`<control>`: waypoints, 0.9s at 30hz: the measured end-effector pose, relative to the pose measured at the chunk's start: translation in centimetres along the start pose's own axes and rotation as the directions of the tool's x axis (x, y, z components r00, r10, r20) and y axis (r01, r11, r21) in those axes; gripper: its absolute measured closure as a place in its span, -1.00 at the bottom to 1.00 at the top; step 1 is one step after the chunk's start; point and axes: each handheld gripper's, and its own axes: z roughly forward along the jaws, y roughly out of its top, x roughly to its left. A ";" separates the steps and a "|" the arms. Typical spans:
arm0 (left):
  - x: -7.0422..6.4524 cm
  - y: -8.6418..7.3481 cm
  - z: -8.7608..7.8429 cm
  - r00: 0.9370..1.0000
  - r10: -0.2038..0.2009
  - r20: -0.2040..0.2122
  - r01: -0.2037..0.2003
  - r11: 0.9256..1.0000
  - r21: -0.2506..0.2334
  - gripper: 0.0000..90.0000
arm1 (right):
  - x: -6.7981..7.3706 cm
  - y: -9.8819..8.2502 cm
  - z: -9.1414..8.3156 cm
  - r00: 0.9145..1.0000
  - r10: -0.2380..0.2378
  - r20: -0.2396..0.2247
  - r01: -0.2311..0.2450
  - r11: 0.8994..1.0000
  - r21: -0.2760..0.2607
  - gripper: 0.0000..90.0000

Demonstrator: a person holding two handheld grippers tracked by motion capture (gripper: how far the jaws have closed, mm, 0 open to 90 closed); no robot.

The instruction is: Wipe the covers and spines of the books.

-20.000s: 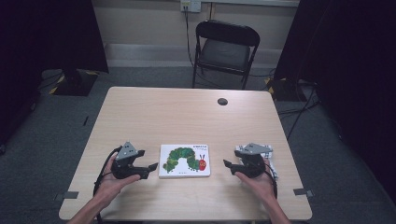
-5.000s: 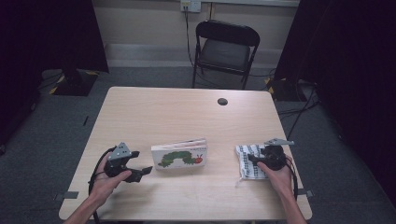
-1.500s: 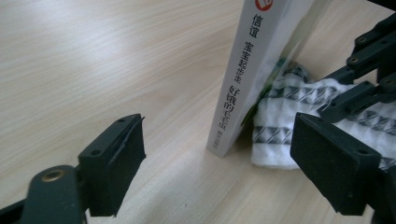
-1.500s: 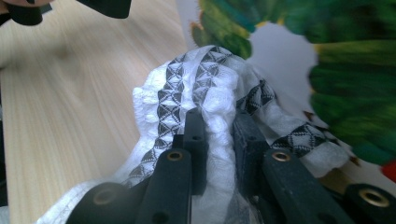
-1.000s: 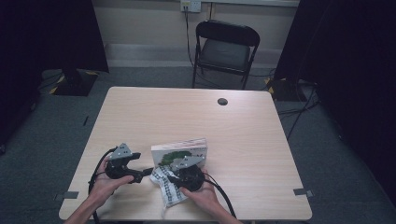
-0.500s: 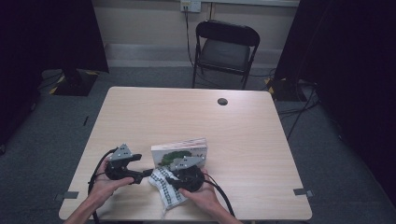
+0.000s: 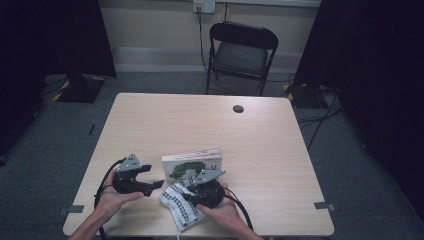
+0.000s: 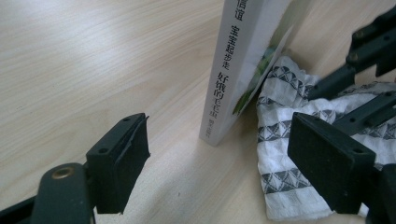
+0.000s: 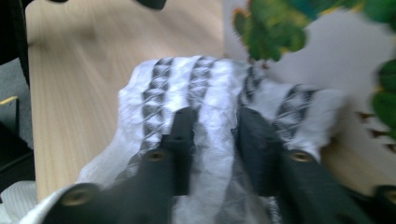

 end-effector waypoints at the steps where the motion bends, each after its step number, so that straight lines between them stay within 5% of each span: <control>1: 0.0 0.0 0.0 1.000 0.002 0.001 -0.002 1.000 -0.001 -0.54 | 0.2 0.0 0.3 1.000 -0.004 -0.006 0.004 1.000 0.006 0.67; 13: 0.0 -0.1 -0.6 1.000 -0.007 0.015 0.008 0.999 -0.051 -0.48 | 1.3 1.7 3.3 1.000 -0.005 -0.019 0.005 1.000 -0.012 0.63; 21: 0.3 -0.1 -0.3 1.000 -0.015 0.014 0.014 1.000 0.011 -0.54 | 1.5 2.1 1.9 1.000 -0.027 -0.014 0.026 0.998 -0.053 0.34; 27: 0.5 -0.1 -0.7 0.999 -0.037 0.016 0.037 0.999 -0.007 -0.53 | 1.1 2.3 0.6 1.000 -0.026 -0.013 0.025 0.997 -0.072 0.20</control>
